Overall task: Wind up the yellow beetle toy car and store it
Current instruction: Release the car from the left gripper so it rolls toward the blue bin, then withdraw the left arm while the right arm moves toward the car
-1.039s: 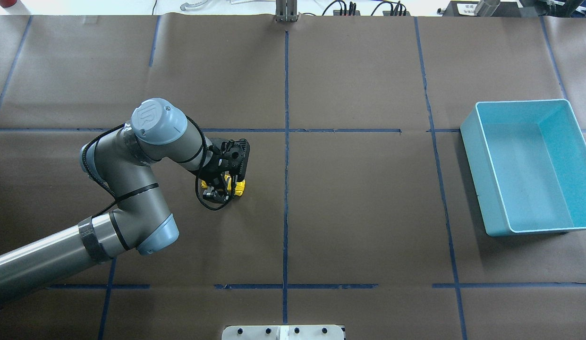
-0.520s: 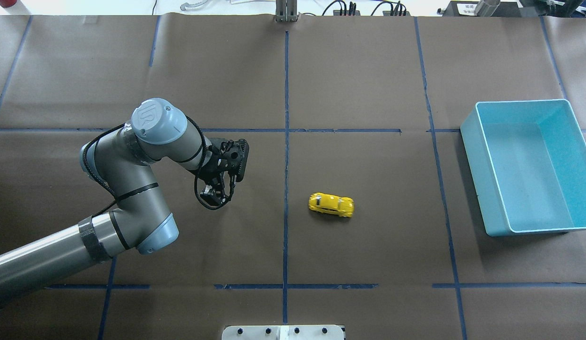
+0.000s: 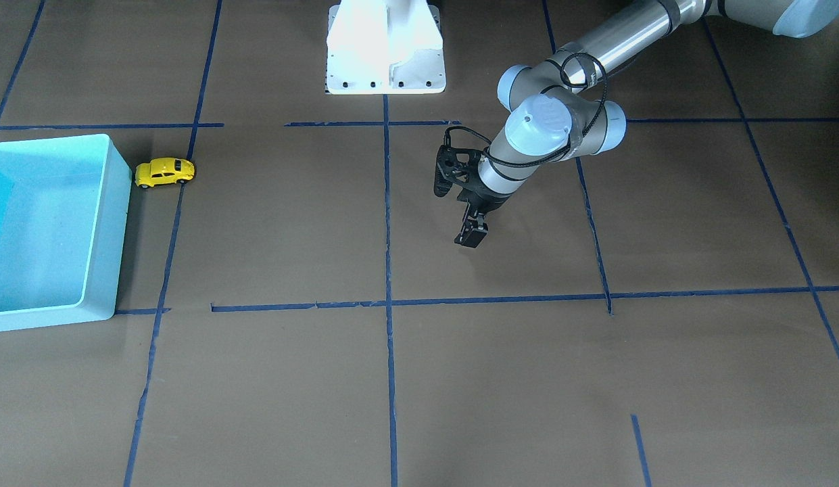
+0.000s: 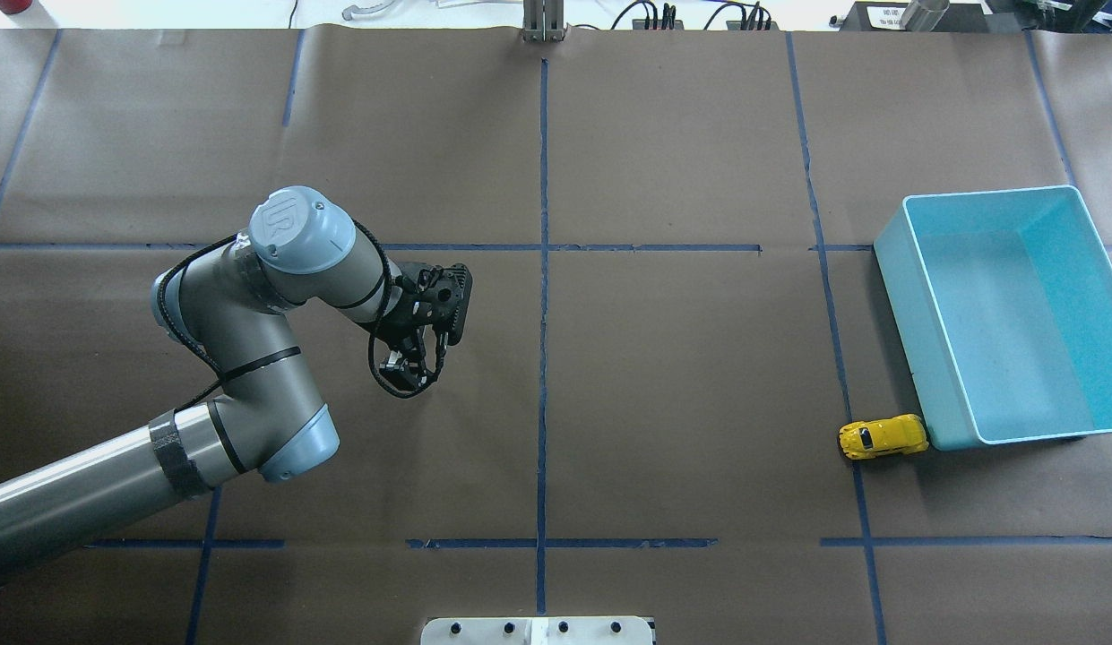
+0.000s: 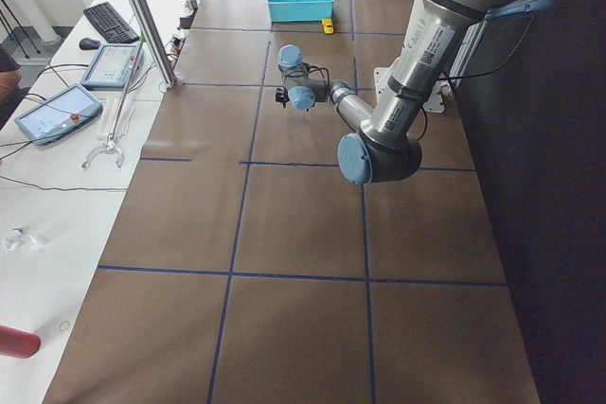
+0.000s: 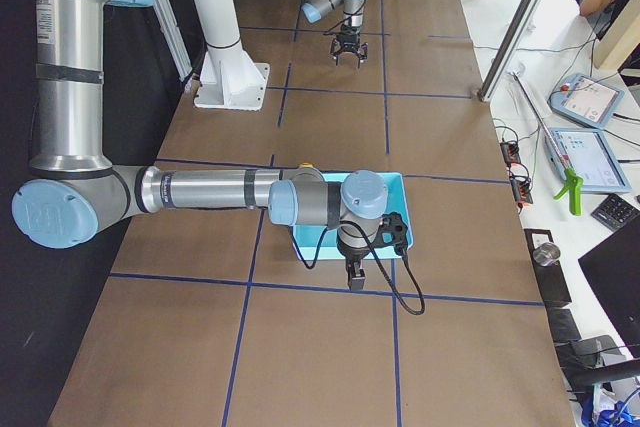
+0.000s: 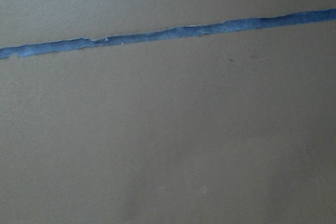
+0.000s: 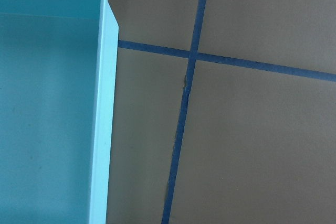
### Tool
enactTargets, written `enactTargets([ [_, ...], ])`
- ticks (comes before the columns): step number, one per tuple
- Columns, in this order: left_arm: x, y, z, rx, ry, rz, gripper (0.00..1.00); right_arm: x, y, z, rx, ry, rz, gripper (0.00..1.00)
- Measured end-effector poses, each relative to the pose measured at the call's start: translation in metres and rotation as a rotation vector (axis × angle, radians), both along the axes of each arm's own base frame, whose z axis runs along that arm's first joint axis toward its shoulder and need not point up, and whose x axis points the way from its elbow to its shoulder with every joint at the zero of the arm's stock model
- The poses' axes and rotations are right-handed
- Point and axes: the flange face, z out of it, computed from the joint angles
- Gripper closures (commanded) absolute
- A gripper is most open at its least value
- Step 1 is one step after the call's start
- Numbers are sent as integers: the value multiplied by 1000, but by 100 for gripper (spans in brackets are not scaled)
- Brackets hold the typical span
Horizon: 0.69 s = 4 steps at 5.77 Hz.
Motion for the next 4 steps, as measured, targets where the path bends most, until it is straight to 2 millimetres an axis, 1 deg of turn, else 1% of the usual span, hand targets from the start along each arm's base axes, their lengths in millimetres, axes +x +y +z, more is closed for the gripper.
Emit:
enactTargets([
  [1, 0, 0, 0, 0, 0, -1, 0, 0, 0, 0, 0, -1, 0, 0],
  [2, -5, -5, -1, 1, 0, -10, 0, 0, -1, -2, 3, -2, 0, 0],
  [3, -17, -15, -1, -8, -17, -32, 0, -1, -4, -5, 11, -3, -1, 0],
  [4, -39, -29, 1, -47, -68, -67, 0, -1, -9, -12, 26, -6, -1, 0],
])
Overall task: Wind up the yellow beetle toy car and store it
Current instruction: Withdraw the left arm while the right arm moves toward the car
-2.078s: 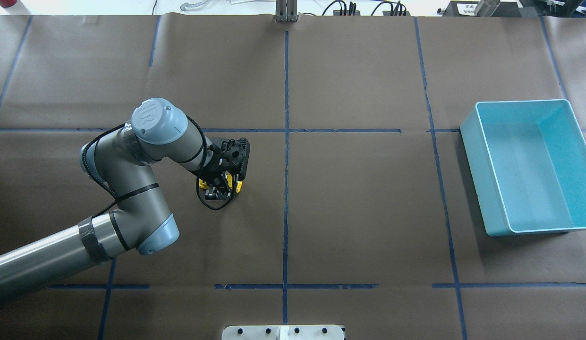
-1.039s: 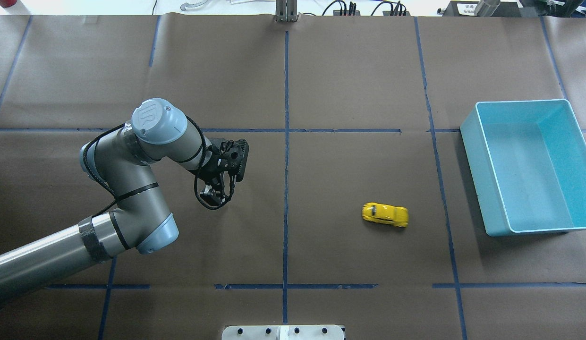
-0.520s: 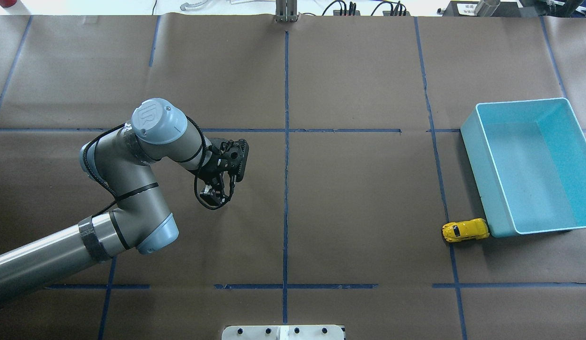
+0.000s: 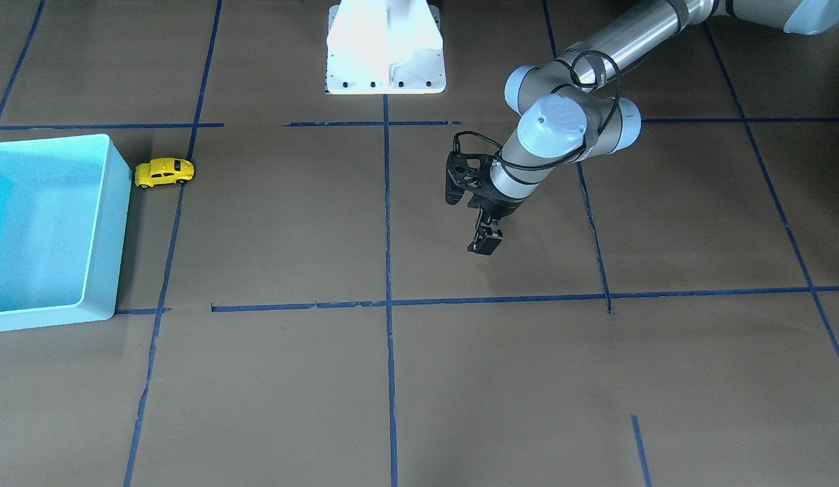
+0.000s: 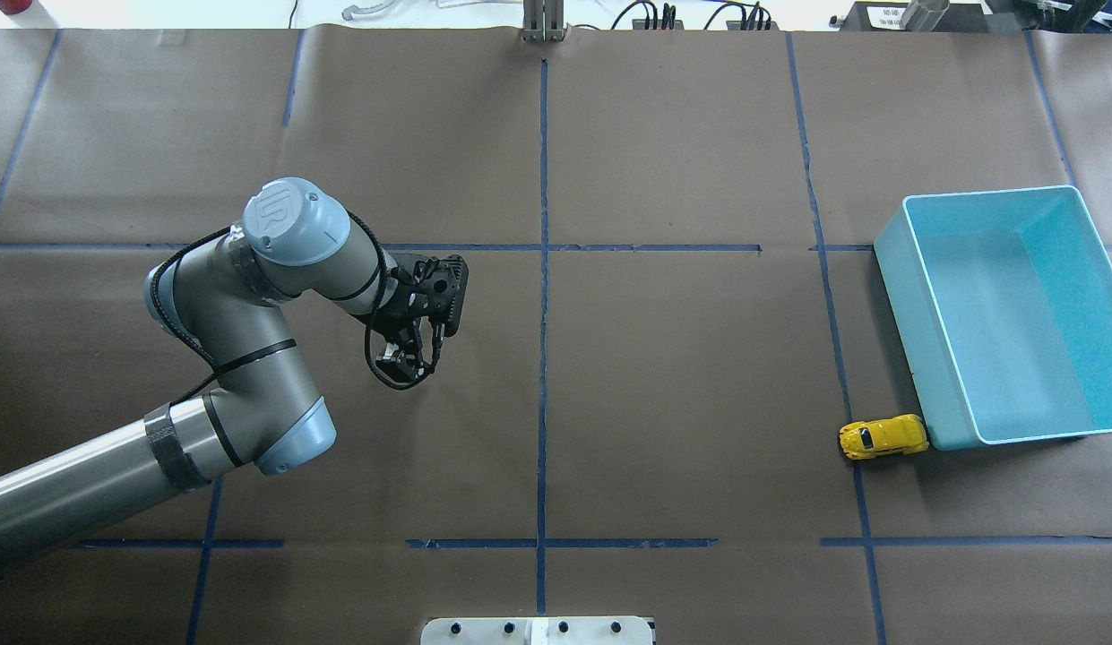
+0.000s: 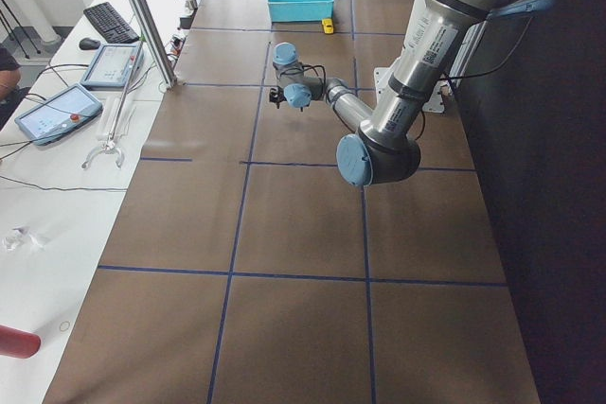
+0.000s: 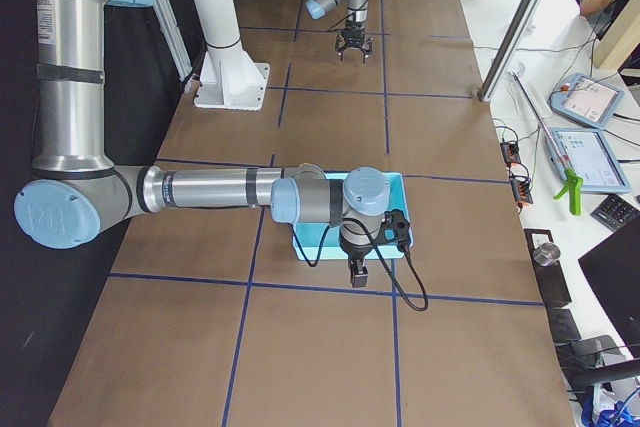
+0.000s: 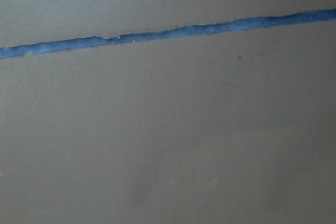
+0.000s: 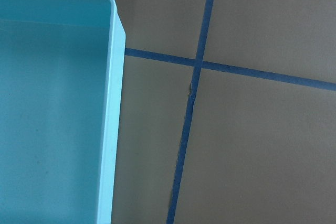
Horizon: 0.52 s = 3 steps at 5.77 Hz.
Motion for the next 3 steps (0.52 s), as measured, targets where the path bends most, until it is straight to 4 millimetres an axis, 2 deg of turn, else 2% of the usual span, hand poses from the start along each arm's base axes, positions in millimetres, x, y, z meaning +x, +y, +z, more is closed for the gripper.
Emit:
enactTargets([
  [1, -29, -16, 1, -51, -60, -49, 0, -3, -5, -12, 25, -2, -6, 0],
  [2, -61, -35, 3, -112, -114, -112, 0, -12, -8, -36, 73, -2, -25, 0],
  [3, -96, -53, 11, -197, -159, -192, 0, -27, -8, -71, 141, -5, -56, 0],
])
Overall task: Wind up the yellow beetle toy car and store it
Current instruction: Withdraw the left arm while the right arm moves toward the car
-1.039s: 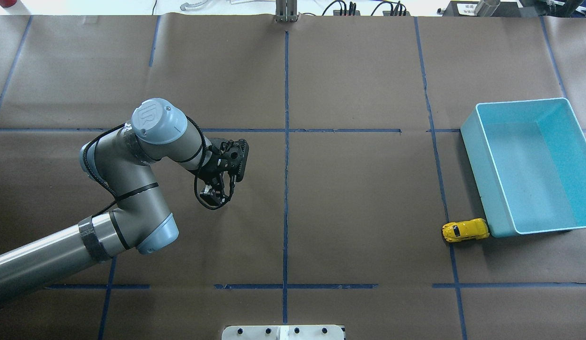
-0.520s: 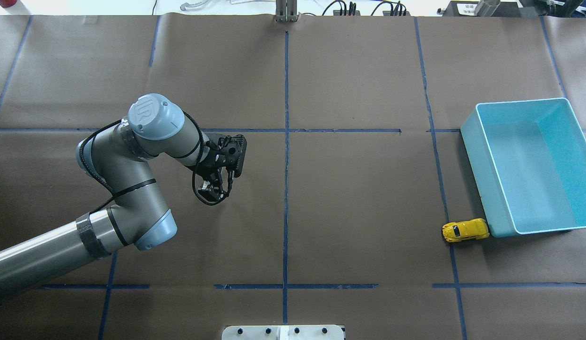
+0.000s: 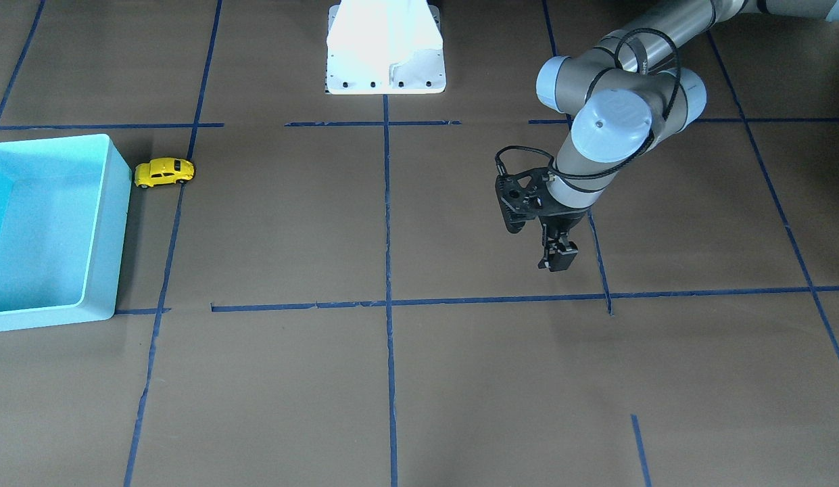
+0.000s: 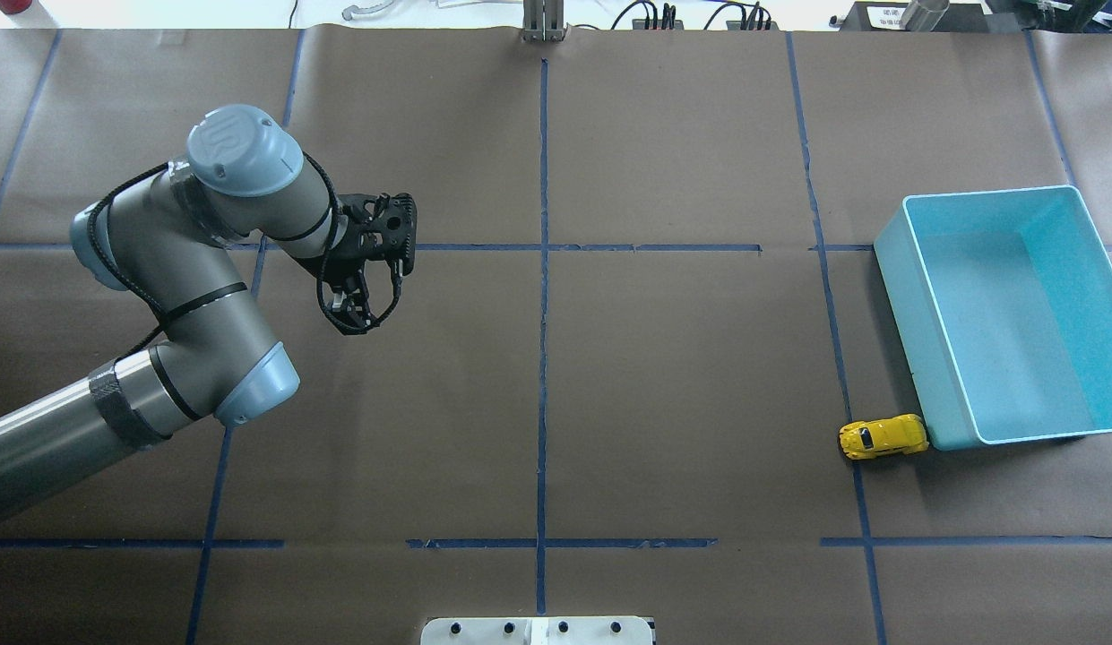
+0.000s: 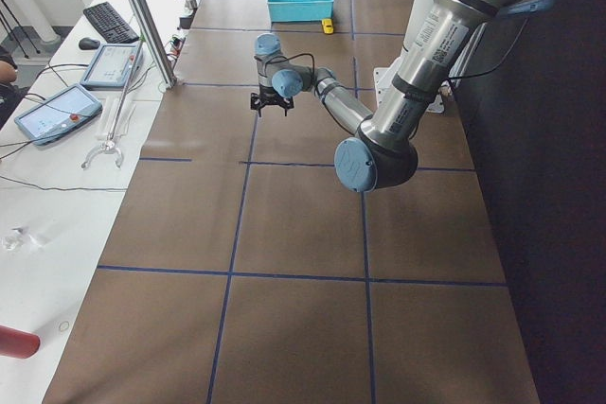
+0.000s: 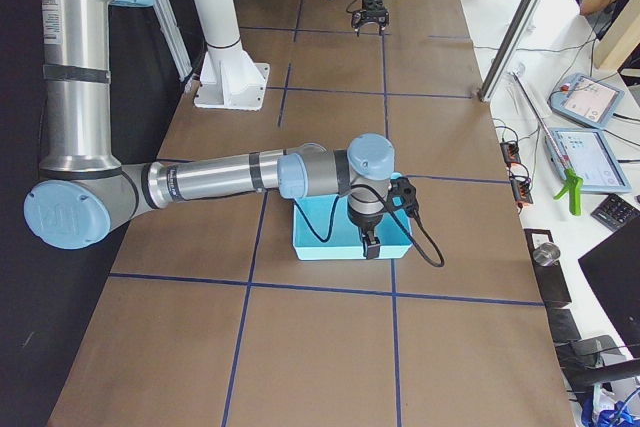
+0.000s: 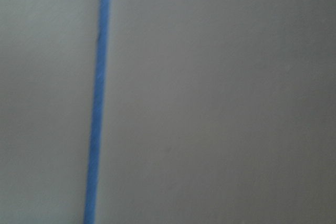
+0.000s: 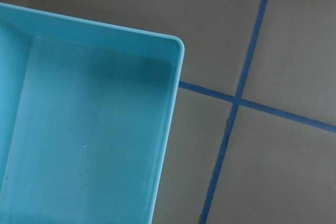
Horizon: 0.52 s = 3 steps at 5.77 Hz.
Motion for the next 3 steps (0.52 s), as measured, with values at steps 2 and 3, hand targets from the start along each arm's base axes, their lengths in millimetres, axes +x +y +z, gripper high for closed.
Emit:
enactTargets([
  [2, -87, -34, 53, -167, -43, -152, 0, -34, -3, -63, 126, -23, -70, 0],
  [3, -136, -48, 79, -224, -63, -228, 0, -54, -4, -84, 169, -37, -111, 0],
])
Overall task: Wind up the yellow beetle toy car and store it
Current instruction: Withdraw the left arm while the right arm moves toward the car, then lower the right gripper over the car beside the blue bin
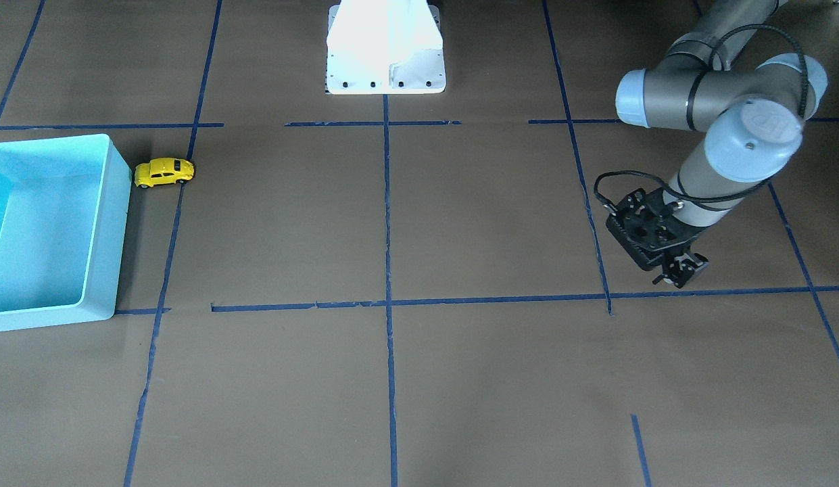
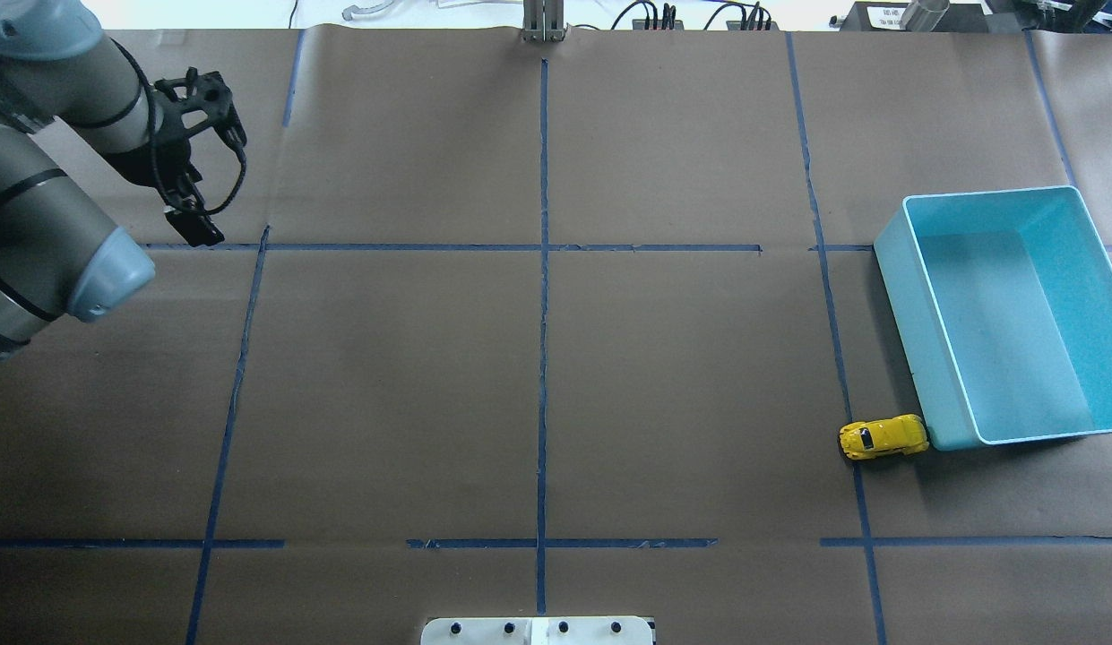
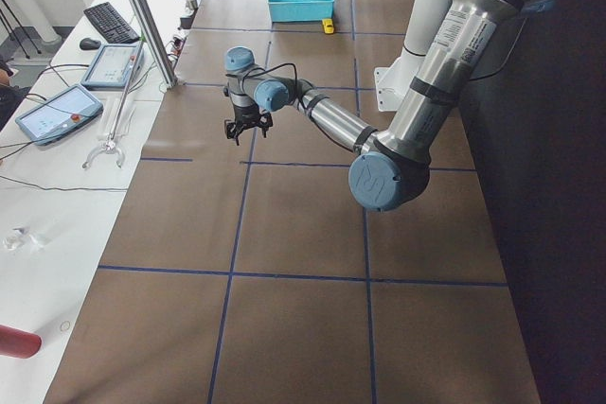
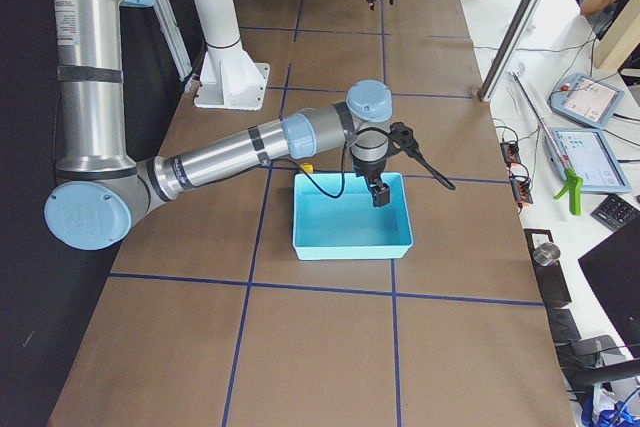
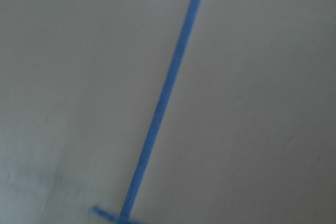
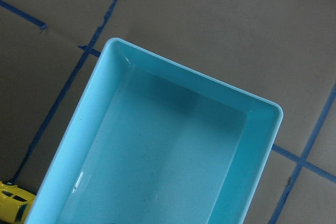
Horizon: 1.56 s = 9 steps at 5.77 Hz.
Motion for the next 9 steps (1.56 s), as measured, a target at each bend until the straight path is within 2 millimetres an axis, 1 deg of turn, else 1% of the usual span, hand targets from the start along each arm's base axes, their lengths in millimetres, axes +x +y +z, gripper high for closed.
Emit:
enactTargets([
  [1, -58, -4, 42, -85, -22, -81, 0, -32, -2, -19, 41, -11, -65, 0],
  [2, -111, 8, 94, -181, -33, -151, 0, -83, -9, -44, 101, 7, -150, 0],
  [3, -160, 28, 145, -274, -48, -220, 0, -138, -12, -72, 170, 36, -229, 0],
  [4, -215, 50, 190, -359, -60, -304, 0, -177, -2, -95, 229, 36, -295, 0],
  [5, -266, 66, 215, -429, -48, -401, 0, -200, 13, -113, 281, 22, -352, 0],
  [6, -301, 81, 228, -511, -16, -509, 0, -213, 22, -122, 329, 9, -404, 0],
  [7, -323, 93, 237, -585, 12, -601, 0, -229, 32, -127, 372, 2, -463, 0],
  [8, -346, 101, 243, -642, 33, -690, 0, -251, 44, -126, 411, 13, -526, 0],
  [9, -364, 105, 246, -696, 49, -783, 0, -267, 54, -122, 458, 31, -592, 0],
])
